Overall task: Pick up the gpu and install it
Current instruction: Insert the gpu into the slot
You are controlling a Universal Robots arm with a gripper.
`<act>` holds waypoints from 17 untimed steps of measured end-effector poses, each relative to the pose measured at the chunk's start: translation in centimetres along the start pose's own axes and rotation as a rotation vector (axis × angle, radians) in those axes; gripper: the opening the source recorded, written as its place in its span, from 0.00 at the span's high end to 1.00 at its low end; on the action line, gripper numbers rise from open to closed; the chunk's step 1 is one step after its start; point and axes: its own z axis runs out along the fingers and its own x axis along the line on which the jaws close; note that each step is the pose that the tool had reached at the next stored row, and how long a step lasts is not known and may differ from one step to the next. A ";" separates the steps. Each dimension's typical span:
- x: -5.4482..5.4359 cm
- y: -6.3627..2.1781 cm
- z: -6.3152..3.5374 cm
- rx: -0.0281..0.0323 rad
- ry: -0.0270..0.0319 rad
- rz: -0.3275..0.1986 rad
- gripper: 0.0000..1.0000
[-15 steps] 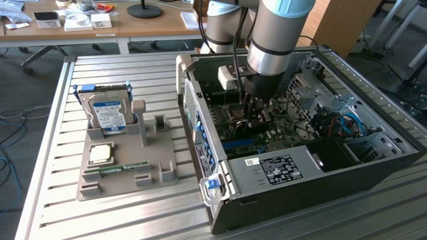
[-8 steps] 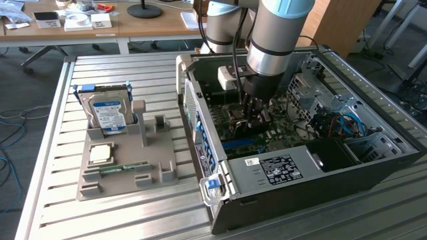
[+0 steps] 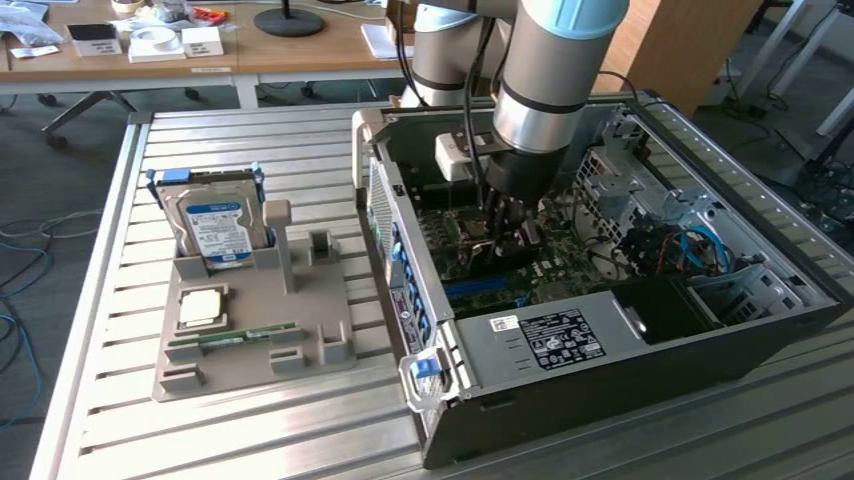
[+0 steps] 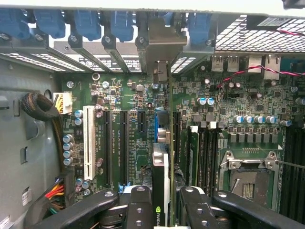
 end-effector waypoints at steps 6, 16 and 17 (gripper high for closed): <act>0.0 -0.06 0.00 -0.0020 0.0003 0.000 0.73; 0.0 -0.08 0.00 -0.0094 0.0004 0.000 0.73; 0.0 -0.08 0.01 -0.0095 0.0004 0.000 0.73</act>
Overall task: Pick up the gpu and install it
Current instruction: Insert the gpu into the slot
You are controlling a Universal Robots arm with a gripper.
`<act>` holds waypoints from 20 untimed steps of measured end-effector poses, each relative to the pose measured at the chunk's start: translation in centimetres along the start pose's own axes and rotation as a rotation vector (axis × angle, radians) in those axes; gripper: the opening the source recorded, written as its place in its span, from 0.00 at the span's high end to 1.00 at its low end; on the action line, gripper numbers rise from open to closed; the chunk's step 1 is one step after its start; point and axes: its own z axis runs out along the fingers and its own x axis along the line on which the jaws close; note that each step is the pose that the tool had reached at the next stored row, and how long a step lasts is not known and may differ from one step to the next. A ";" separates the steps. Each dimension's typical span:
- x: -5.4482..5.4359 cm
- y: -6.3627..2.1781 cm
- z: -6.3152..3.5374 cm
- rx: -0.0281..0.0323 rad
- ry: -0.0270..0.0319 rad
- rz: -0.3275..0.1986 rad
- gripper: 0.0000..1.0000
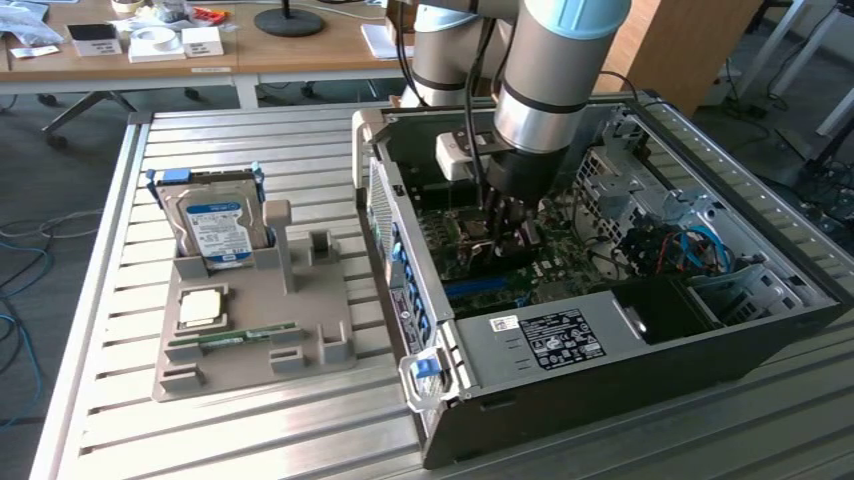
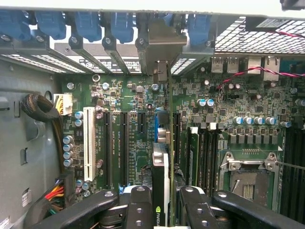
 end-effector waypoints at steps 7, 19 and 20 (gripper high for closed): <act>0.0 -0.06 0.42 0.0000 0.0000 0.000 0.73; 0.3 -0.05 0.66 -0.0024 -0.0001 0.000 0.73; 0.3 -0.05 0.72 -0.0024 0.0000 0.000 0.73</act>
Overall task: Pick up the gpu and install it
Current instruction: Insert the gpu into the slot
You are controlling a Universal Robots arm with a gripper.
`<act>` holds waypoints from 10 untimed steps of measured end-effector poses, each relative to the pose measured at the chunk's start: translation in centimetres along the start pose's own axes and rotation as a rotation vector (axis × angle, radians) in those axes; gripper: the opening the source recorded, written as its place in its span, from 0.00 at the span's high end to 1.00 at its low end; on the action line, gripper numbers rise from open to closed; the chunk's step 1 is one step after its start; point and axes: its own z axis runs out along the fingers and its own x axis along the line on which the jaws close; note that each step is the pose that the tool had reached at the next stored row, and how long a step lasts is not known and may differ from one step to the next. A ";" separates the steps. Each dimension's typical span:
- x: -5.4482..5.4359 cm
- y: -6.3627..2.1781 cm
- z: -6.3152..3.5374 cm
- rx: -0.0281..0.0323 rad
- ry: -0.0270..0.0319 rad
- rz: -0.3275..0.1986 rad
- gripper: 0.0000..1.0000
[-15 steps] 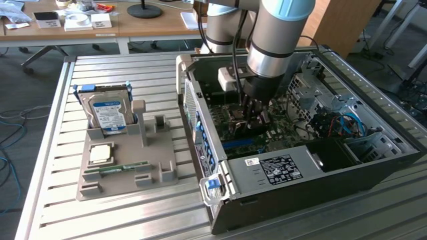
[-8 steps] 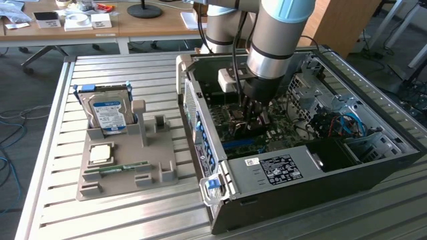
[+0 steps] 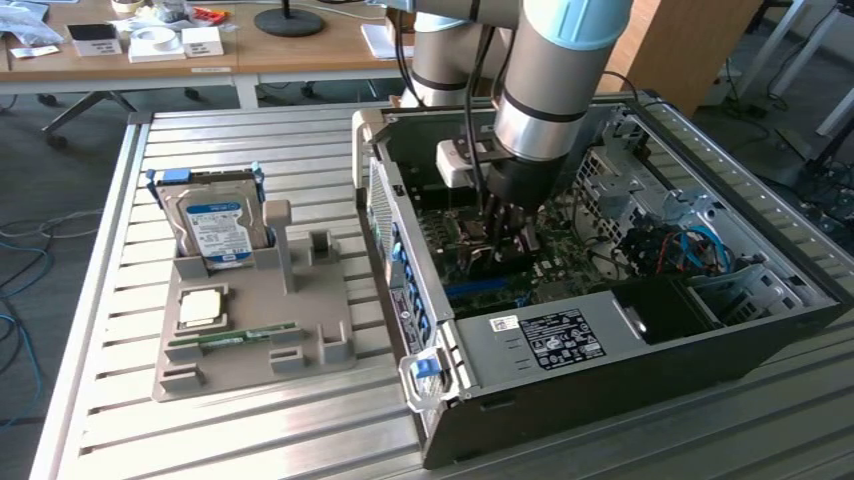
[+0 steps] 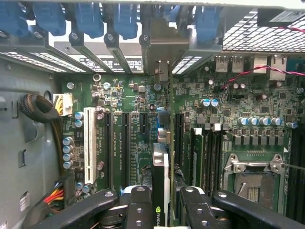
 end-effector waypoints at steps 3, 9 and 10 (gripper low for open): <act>0.0 0.00 0.27 0.0000 -0.0001 0.000 0.73; 0.0 0.00 0.38 -0.0001 0.0000 0.000 0.73; 0.0 0.00 0.38 -0.0001 0.0001 0.000 0.73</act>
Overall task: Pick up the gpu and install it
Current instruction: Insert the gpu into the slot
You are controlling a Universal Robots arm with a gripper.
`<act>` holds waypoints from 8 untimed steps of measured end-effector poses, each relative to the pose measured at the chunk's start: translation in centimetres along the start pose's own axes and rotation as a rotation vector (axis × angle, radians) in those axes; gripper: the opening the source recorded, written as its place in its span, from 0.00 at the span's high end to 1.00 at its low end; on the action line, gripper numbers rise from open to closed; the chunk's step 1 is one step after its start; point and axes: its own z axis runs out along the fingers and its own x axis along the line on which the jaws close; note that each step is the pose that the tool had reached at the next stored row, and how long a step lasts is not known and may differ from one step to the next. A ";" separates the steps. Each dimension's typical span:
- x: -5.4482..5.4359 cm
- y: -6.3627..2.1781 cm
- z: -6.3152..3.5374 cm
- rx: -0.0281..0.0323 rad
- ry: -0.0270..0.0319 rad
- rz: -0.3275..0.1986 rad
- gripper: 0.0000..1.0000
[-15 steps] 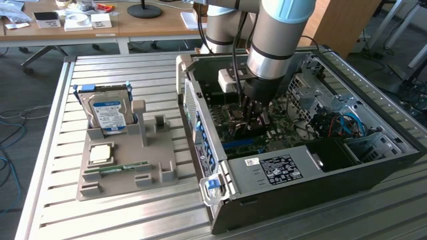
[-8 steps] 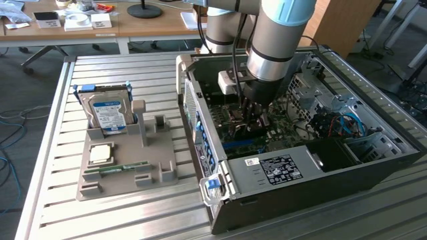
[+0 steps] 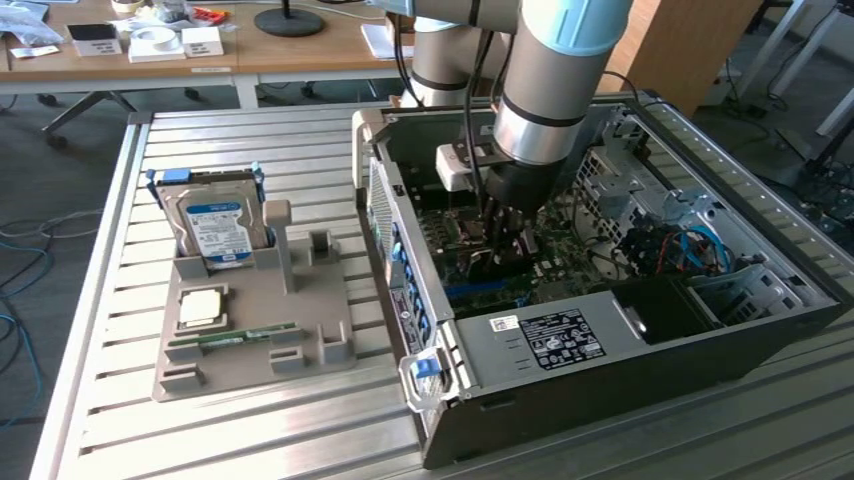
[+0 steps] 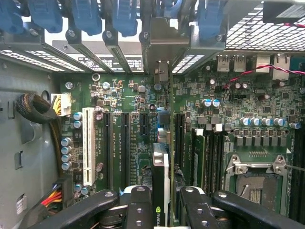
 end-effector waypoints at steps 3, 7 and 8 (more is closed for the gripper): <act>0.0 0.00 0.04 0.0001 -0.0002 0.000 0.73; 0.0 0.00 0.31 0.0000 -0.0002 0.000 0.73; 0.0 0.01 0.38 0.0001 -0.0001 0.001 0.73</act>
